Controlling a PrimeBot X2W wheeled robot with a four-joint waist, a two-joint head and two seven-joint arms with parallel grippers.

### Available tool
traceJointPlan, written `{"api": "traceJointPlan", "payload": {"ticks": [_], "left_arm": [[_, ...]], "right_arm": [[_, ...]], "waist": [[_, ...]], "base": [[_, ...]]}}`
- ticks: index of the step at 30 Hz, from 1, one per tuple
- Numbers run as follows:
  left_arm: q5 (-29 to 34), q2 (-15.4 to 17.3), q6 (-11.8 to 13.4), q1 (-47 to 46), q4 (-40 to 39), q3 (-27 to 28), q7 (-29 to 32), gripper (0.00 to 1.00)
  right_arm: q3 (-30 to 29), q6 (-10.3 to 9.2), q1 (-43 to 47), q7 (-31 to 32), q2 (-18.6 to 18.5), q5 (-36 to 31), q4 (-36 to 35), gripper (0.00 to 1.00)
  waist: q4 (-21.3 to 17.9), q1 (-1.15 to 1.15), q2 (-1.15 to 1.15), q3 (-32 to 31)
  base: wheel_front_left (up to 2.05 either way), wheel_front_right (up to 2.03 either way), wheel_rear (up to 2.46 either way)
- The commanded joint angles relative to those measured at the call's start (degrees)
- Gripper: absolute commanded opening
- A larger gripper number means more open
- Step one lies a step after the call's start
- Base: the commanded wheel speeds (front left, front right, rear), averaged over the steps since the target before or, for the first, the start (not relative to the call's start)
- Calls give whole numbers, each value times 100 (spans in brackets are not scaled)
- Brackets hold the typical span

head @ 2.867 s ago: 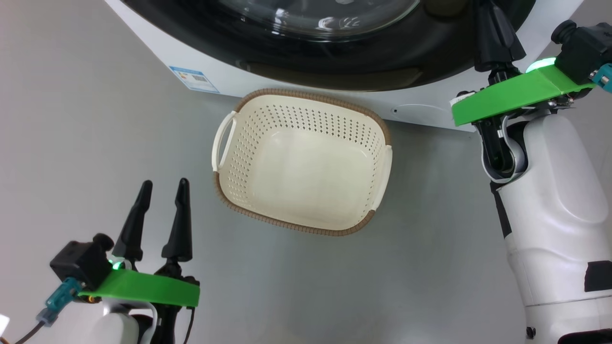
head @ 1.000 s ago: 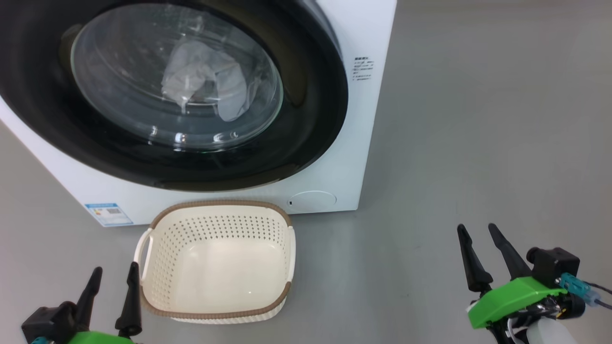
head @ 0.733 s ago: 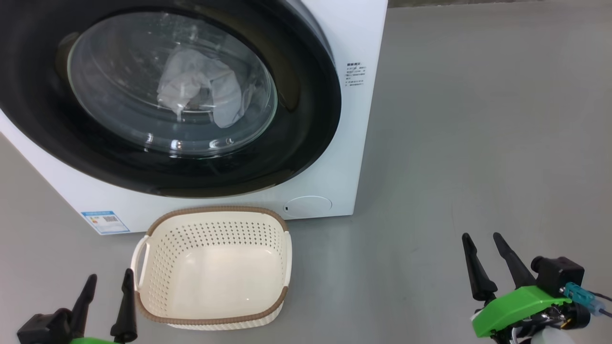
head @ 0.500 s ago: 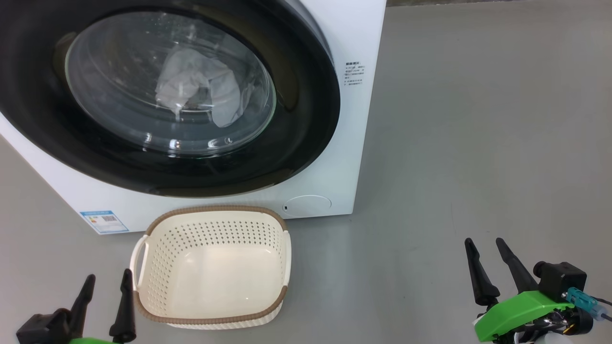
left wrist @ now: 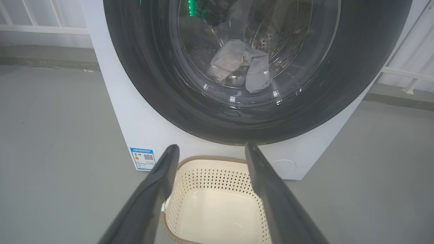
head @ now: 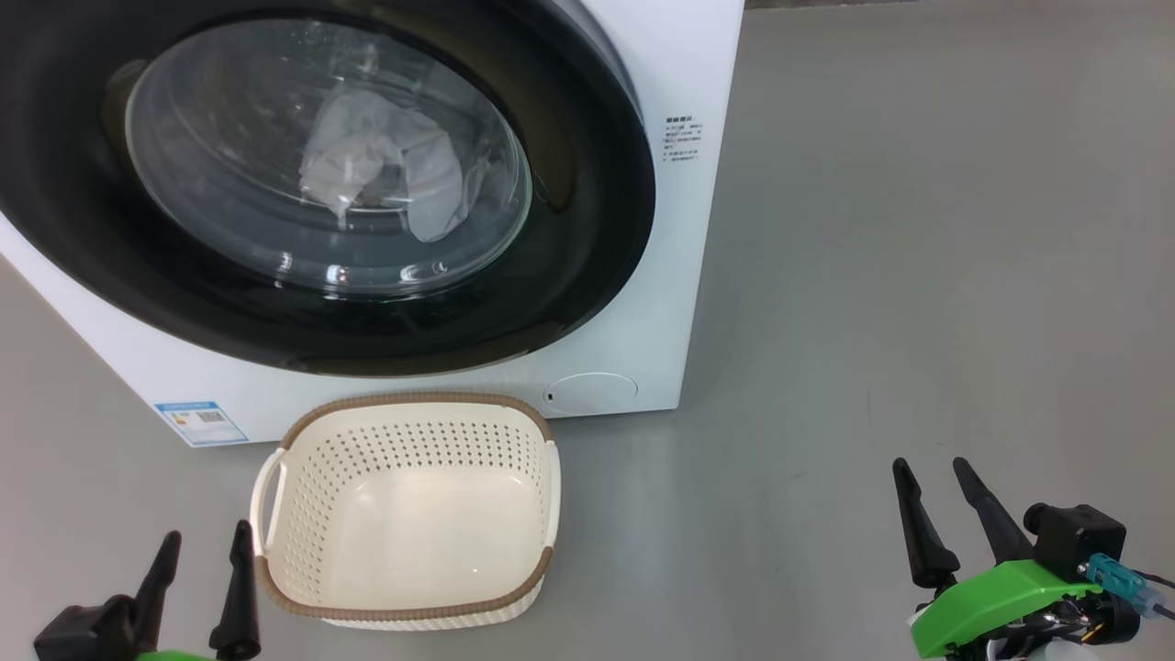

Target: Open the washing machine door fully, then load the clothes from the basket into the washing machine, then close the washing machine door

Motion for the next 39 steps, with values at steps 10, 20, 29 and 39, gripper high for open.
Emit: {"api": "traceJointPlan", "payload": {"ticks": [10,20,29,39], "left_arm": [[-12,-165,2,18,209,-49,11,0],[-366,-342,1,76,314,-59,120,0],[-867,-376,0,24,279,3,270,0],[-1424,-413,-1,-28,233,75,439,0]], "right_arm": [[4,2,37,8,48,15,183,0],[-21,0,138,126,135,388,284,0],[-52,-2,141,274,153,920,188,0],[-89,-5,146,441,173,1511,77,0]], "waist": [[12,0,0,6],[16,13,0,-29],[21,1,0,-47],[27,0,0,-80]], "base": [[0,0,0],[0,0,0],[0,0,0],[0,0,0]]}}
